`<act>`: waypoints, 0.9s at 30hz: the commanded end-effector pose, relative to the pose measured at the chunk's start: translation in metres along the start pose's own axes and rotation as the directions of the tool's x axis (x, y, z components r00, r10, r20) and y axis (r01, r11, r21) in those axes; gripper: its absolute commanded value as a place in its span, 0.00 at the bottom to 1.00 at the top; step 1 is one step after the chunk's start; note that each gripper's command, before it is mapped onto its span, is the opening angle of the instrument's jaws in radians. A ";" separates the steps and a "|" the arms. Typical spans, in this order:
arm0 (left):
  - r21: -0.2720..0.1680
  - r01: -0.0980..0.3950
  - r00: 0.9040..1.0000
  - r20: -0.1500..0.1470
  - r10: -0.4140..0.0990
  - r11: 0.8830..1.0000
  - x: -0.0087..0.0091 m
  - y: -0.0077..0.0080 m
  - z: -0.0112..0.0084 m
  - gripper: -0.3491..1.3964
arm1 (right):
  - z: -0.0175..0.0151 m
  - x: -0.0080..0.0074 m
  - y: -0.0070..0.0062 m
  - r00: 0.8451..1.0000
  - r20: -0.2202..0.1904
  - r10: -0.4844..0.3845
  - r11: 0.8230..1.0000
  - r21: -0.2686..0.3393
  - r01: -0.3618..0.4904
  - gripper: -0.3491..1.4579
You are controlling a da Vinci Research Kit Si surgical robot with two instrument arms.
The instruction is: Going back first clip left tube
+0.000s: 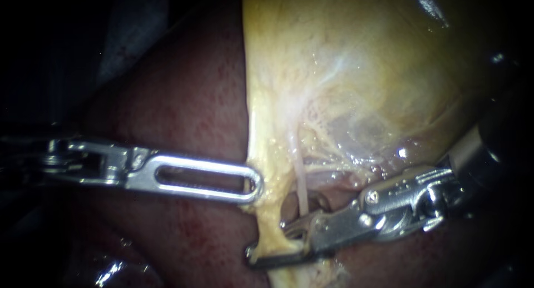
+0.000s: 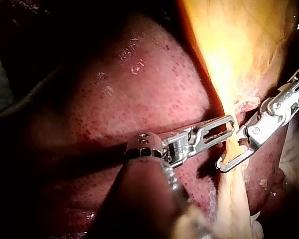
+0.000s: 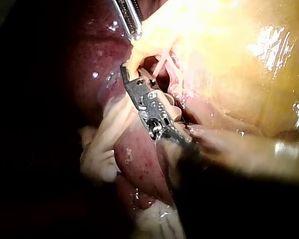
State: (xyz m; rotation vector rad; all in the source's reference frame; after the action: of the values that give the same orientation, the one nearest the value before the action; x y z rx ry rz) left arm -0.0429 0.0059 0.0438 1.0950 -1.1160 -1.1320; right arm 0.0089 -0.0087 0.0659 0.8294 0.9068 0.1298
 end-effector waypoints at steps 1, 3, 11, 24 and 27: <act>0.000 0.000 1.000 0.000 0.000 1.000 0.0000 0.0000 0.0000 0.00 | 0.0000 0.0000 0.0000 1.000 0.000 0.000 1.000 0.000 0.000 0.00; 0.000 0.000 1.000 0.000 0.000 1.000 0.0000 0.0000 0.0000 0.00 | 0.0000 0.0000 0.0000 1.000 0.000 0.000 1.000 0.001 0.000 0.00; 0.000 0.000 1.000 0.000 0.000 1.000 0.0000 0.0000 0.0000 0.00 | 0.0001 0.0000 -0.0001 1.000 0.001 -0.001 1.000 0.001 0.001 0.00; 0.000 0.000 1.000 0.000 0.000 1.000 0.0000 0.0000 0.0000 0.00 | 0.0001 0.0002 0.0001 0.999 -0.016 -0.035 0.998 -0.055 0.034 0.45; 0.000 0.000 1.000 0.000 0.000 1.000 0.0000 0.0000 0.0000 0.00 | -0.0002 0.0002 0.0003 0.999 -0.018 -0.050 0.997 -0.065 0.049 0.46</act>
State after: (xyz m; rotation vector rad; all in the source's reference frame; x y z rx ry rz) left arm -0.0429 0.0058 0.0437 1.0948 -1.1164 -1.1319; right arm 0.0090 -0.0082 0.0660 0.7447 0.9364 0.1258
